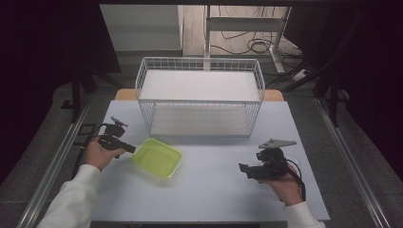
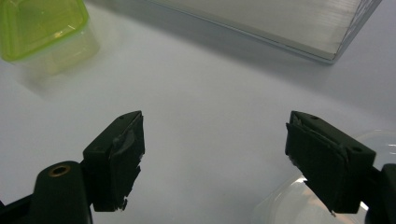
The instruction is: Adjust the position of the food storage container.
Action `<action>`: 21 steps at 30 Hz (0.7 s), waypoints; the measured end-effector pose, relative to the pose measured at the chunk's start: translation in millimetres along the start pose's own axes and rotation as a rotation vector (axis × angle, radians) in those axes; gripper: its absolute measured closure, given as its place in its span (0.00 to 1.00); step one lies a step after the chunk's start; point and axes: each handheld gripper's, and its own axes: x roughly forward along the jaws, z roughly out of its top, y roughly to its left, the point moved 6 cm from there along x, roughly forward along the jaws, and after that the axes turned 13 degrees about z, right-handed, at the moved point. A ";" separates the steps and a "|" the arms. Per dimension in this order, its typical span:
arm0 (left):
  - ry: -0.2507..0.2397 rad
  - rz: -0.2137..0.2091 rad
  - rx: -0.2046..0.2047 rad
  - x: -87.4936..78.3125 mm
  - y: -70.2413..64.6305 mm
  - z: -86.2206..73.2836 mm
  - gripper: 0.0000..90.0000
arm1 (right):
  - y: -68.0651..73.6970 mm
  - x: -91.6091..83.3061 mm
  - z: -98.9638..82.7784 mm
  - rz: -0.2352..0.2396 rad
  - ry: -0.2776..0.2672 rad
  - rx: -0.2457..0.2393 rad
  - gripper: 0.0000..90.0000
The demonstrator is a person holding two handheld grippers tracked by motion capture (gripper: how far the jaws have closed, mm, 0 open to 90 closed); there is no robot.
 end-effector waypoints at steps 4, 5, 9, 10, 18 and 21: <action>0.004 -0.009 0.015 0.4 -11.5 -3.6 1.00 | 1.0 -0.2 0.9 0.000 -0.002 -0.002 0.22; 0.005 -0.016 0.016 0.0 -15.2 -4.7 1.00 | 0.9 -0.1 1.0 0.000 -0.002 -0.002 0.22; 0.015 -0.043 0.028 -1.8 -30.3 -11.2 1.00 | 0.9 0.8 0.4 0.002 0.003 -0.002 0.22; 0.015 -0.043 0.028 -1.8 -30.3 -11.2 1.00 | 0.9 0.8 0.4 0.002 0.003 -0.002 0.22; 0.005 -0.086 0.049 -0.8 -54.4 -17.1 1.00 | 6.3 2.0 3.7 -0.003 0.006 -0.012 0.22; 0.001 -0.110 0.045 1.1 -61.2 -16.0 1.00 | 8.7 4.4 4.2 0.001 0.012 -0.015 0.22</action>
